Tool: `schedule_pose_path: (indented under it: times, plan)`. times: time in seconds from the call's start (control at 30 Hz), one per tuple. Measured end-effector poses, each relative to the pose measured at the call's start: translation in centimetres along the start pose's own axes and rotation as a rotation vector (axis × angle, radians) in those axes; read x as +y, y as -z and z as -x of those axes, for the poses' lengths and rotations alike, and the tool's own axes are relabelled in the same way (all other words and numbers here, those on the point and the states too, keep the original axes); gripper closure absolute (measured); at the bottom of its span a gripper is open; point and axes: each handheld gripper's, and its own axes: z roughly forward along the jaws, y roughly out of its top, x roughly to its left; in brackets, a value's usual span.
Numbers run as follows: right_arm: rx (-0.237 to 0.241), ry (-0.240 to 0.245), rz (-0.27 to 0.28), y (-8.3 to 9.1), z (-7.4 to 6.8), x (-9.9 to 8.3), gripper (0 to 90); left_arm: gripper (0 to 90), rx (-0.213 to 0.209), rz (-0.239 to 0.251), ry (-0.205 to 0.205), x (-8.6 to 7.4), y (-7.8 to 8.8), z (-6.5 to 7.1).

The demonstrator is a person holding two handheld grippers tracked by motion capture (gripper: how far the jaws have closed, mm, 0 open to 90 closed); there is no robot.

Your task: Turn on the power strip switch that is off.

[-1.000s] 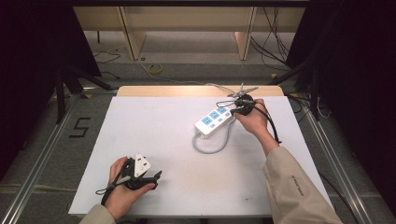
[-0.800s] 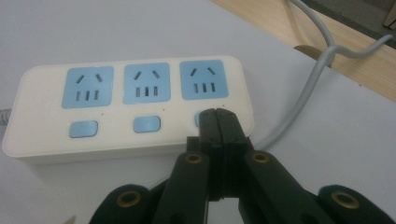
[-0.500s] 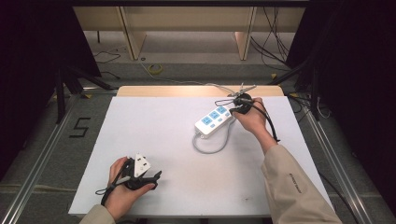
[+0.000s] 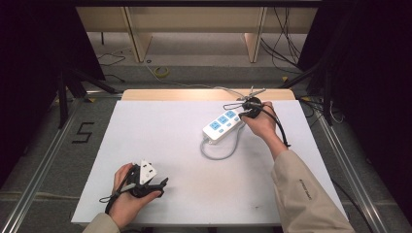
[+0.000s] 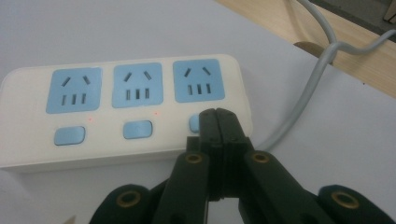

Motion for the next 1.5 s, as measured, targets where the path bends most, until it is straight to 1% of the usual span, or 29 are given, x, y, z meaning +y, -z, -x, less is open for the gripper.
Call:
schedule_pose_path:
  times: [0.57, 0.77, 0.93, 1.0, 1.23, 1.4, 1.5]
  plan:
    - [-0.007, 0.004, -0.001, -0.5, -0.1, 0.8, 90.0, 23.6, -0.001, 0.001, -0.001, 0.0, 0.0, 0.0]
    - [-0.006, 0.004, -0.011, -0.8, -0.1, 0.7, 90.0, 23.5, 0.001, 0.001, 0.000, 0.0, 0.0, 0.0]
    - [-0.006, 0.008, -0.007, -1.0, -0.1, 0.8, 90.0, 23.5, 0.001, 0.001, 0.000, 0.0, 0.0, 0.0]
    - [-0.002, 0.001, -0.014, -1.1, -0.2, 0.8, 90.0, 23.5, 0.000, 0.002, 0.001, 0.0, 0.0, 0.0]
    - [-0.002, 0.001, -0.016, -1.5, -0.3, 0.8, 90.0, 23.5, 0.000, 0.003, 0.000, 0.0, 0.1, 0.0]
    - [-0.003, 0.007, -0.020, -1.6, -0.4, 0.9, 90.0, 23.5, -0.001, 0.004, 0.002, 0.0, 0.0, 0.1]
    - [-0.004, -0.001, -0.018, -1.7, -0.4, 0.9, 90.0, 23.5, 0.000, 0.003, 0.000, 0.0, 0.1, 0.0]
